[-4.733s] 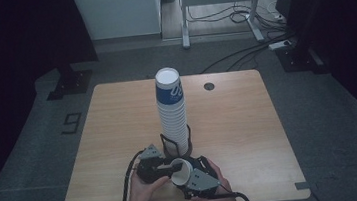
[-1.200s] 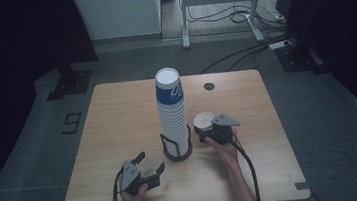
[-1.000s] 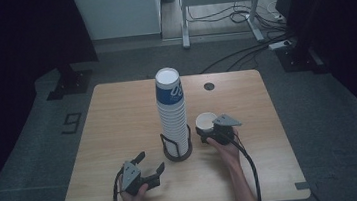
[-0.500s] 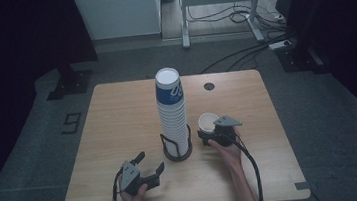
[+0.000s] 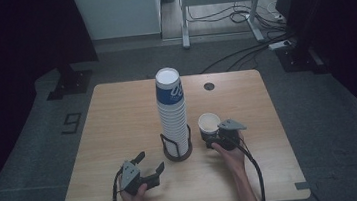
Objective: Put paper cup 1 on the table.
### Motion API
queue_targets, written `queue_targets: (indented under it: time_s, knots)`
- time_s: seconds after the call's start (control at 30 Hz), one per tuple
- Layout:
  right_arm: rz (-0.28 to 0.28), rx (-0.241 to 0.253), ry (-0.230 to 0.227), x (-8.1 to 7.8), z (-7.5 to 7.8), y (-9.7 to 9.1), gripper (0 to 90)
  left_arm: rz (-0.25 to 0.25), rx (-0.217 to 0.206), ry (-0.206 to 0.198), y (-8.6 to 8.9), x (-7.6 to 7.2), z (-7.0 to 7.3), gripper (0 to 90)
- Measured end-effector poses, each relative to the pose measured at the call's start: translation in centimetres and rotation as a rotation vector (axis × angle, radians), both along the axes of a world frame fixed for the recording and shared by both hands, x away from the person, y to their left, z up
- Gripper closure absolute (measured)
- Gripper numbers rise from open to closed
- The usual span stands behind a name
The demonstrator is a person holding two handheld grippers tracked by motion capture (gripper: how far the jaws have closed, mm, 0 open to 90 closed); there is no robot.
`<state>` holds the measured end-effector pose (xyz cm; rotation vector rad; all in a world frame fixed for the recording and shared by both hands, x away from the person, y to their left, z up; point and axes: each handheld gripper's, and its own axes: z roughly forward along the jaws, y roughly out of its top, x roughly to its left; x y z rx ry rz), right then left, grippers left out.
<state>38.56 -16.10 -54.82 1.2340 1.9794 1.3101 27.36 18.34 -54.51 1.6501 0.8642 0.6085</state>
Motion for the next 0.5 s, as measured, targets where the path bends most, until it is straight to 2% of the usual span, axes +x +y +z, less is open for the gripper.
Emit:
queue_targets:
  time_s: [0.17,0.33,0.5]
  knots:
    - [-0.019,0.025,-0.005,-0.8,-0.1,-0.6,13.3,0.000,0.003,-0.005,0.0,0.0,0.0,14.6]
    - [-0.021,0.029,-0.013,-2.0,-0.1,-1.1,13.1,0.000,0.003,0.000,0.0,0.0,0.0,14.6]
    - [-0.047,0.029,-0.018,-2.9,0.1,-1.6,12.8,0.001,0.000,0.003,0.0,0.0,0.0,14.6]
